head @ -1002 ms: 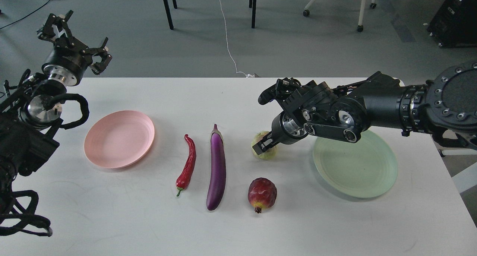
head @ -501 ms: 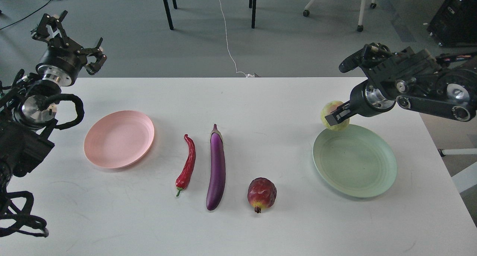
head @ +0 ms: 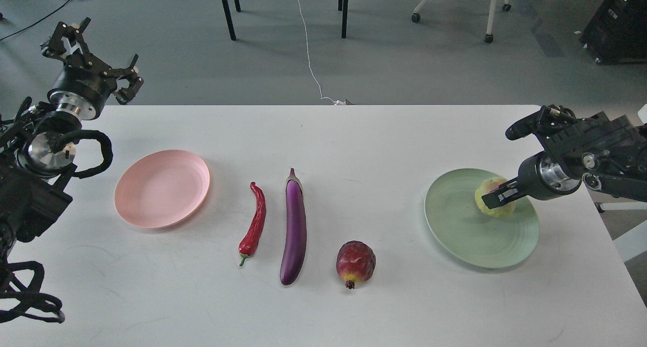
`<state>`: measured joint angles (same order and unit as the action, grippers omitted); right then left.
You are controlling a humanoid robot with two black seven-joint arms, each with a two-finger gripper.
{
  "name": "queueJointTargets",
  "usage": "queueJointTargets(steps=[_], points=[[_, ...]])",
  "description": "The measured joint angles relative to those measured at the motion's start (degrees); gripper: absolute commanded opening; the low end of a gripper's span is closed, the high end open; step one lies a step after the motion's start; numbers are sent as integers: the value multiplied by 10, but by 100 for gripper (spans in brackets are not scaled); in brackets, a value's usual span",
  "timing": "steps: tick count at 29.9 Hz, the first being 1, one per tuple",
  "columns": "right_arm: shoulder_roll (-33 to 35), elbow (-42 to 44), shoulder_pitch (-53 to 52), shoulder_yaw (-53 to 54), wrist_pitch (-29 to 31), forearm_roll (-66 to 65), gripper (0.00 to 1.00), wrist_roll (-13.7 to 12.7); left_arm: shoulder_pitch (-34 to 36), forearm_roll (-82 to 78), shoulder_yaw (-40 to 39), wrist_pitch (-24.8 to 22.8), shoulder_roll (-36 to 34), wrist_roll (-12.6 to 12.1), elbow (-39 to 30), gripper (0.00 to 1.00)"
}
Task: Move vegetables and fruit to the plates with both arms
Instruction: 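Carry the pale fruit onto the green plate and release it, then move the right gripper to the red apple and grasp it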
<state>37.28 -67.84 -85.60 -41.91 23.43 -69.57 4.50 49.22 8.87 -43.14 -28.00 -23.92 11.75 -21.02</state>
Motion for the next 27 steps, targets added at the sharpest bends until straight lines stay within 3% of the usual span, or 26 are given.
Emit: queueJointTargets(steps=[3,4,12,19,27], points=[[9,0,4,2,-1,-13,94,-1,-1,0,1,0,0,0,0,99],[12,0,4,4,-1,-13,96,-2,-1,0,1,0,-1,0,0,98],[16,-14,4,40,0,12,98,-8,-1,0,0,0,0,0,-2,99],[7,-75,-46,85,3,98,98,-7,-1,0,1,0,0,0,-3,99],[-82,-132,-96,89,5,179,95,-1,0,0,2,0,0,0,-4,99]])
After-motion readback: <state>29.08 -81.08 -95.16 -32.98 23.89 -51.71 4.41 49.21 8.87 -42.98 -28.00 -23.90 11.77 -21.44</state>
